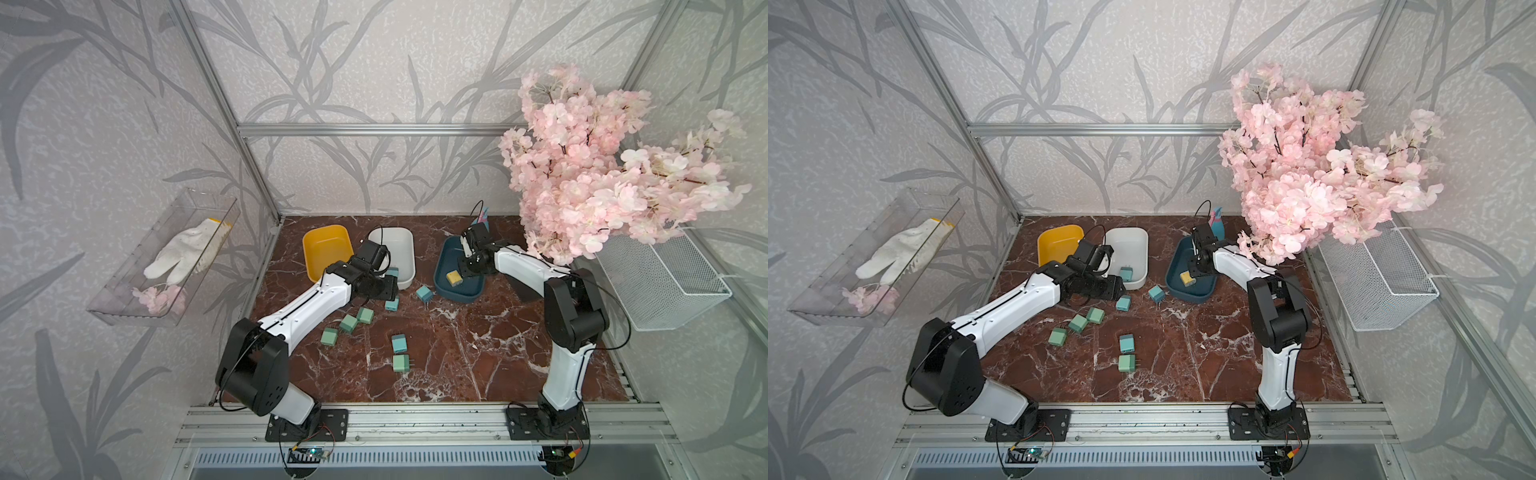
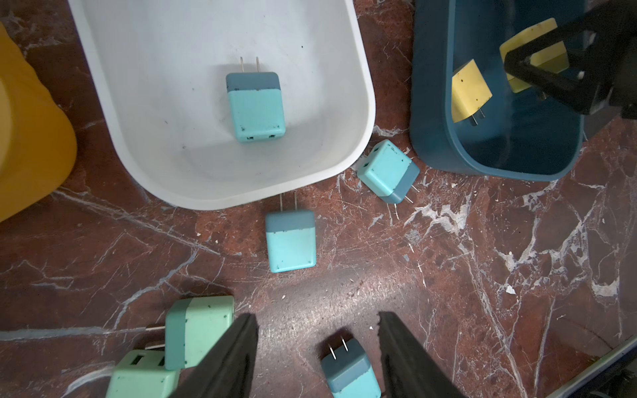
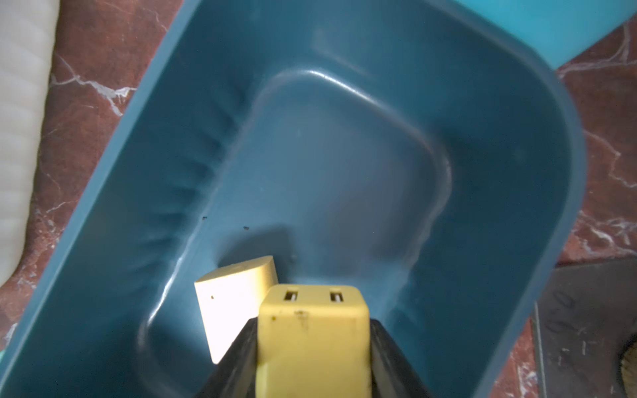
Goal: Place the plugs by color into the storage box
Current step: Place the plug in the storage box.
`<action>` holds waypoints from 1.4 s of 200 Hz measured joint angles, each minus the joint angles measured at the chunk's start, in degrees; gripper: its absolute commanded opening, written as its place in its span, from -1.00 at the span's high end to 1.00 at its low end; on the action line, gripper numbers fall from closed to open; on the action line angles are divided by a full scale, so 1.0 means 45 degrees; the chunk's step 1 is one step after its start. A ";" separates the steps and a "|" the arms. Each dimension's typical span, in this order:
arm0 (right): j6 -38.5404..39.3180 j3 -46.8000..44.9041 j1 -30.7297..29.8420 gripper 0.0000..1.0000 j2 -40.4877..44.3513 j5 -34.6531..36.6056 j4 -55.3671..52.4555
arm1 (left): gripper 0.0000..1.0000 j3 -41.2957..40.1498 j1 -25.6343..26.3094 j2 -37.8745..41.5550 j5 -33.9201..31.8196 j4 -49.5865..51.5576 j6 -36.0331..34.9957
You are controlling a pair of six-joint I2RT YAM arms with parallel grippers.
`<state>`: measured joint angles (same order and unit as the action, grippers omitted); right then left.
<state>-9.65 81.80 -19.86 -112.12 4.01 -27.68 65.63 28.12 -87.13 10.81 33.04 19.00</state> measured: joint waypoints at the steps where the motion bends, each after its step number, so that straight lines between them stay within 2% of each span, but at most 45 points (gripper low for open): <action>1: 0.0000 0.0015 0.0000 0.05 -0.0015 0.0005 0.0005 | -0.19 0.0000 0.0000 0.0000 -0.0005 0.0000 0.0000; 77: 0.0005 0.0219 0.0321 0.00 -0.0709 0.0000 0.0155 | -0.19 0.0000 0.0000 -0.0233 -0.0073 -0.0044 -0.0005; 106: -0.0005 0.0253 0.0340 -0.25 -0.0865 -0.0029 0.0238 | -0.19 0.0000 0.0000 -0.0335 -0.0092 -0.0053 0.0005; 129: 0.0000 0.0364 0.0359 -0.33 -0.0913 -0.0029 0.0233 | -0.18 0.0005 0.0000 -0.0393 -0.0141 -0.0053 0.0005; 196: 0.0005 0.0355 0.0379 -0.32 -0.0073 -0.0355 0.0126 | -0.12 0.0389 0.0015 -0.0248 -0.1137 0.0583 -0.0039; 236: -0.0058 0.0287 0.0267 -0.31 0.1350 -0.0641 0.0117 | -0.10 0.0374 0.0058 0.0821 -0.1953 0.1098 -0.0389; 280: -0.0121 0.0287 -0.0340 -0.31 0.1758 -0.0709 0.0039 | -0.09 0.0291 0.0058 0.1569 -0.2681 0.1724 -0.0865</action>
<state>-10.20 83.09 -21.39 -104.20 0.82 -27.51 66.94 28.38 -80.07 -1.26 40.80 15.11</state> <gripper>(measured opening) 0.655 0.545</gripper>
